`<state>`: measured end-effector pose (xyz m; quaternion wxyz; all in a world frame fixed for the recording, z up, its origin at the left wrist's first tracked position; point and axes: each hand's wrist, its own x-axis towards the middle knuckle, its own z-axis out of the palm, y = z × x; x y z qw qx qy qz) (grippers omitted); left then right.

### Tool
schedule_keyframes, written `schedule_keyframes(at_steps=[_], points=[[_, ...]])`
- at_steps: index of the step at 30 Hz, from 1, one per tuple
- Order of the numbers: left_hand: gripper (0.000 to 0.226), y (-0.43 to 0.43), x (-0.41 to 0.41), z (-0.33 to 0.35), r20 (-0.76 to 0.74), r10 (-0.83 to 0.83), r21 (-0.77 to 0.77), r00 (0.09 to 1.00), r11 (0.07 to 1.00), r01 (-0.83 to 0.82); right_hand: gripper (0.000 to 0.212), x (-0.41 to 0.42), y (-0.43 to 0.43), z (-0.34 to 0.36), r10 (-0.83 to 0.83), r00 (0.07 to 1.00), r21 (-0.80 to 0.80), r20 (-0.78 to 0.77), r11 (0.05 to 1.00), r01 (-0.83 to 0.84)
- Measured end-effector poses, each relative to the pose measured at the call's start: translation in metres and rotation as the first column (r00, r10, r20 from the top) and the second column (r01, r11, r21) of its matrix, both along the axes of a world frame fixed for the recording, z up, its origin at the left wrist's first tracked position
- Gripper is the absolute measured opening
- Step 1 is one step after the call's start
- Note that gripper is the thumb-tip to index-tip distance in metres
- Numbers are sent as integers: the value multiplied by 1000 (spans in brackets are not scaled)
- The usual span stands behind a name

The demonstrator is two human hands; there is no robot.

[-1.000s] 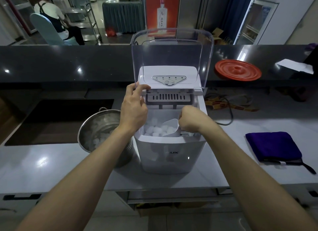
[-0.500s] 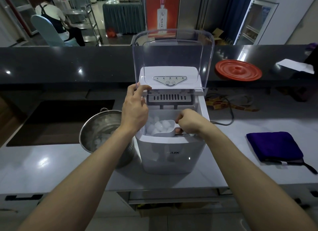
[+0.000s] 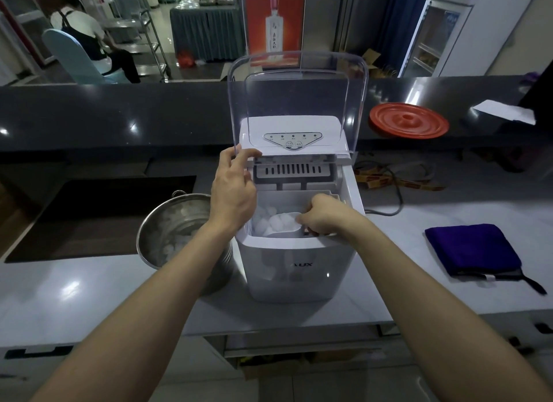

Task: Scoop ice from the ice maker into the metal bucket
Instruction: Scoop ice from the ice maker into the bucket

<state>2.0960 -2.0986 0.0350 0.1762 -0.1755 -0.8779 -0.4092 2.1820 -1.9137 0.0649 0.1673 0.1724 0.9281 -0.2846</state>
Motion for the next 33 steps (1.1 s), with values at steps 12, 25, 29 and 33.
schedule_keyframes(at_steps=[12, 25, 29, 33], points=[[46, 0, -1, -1, -4, -1, 25, 1000, 1000, 1, 16, 5, -8, 5, 6, 995, 177, -100, 984, 11], [58, 1, 2, 2, 14, 8, 64, 1000, 998, -8, 35, 7, -8, 25, -146, 960, 34, -237, 987, 159], [60, 0, 2, 3, 12, -1, 74, 1000, 997, 0, 20, 7, -2, 33, -136, 956, 62, -259, 986, 157], [63, 0, 5, 4, 22, 1, 77, 1000, 997, -3, 18, 3, 2, 40, -112, 954, 67, -278, 989, 135]])
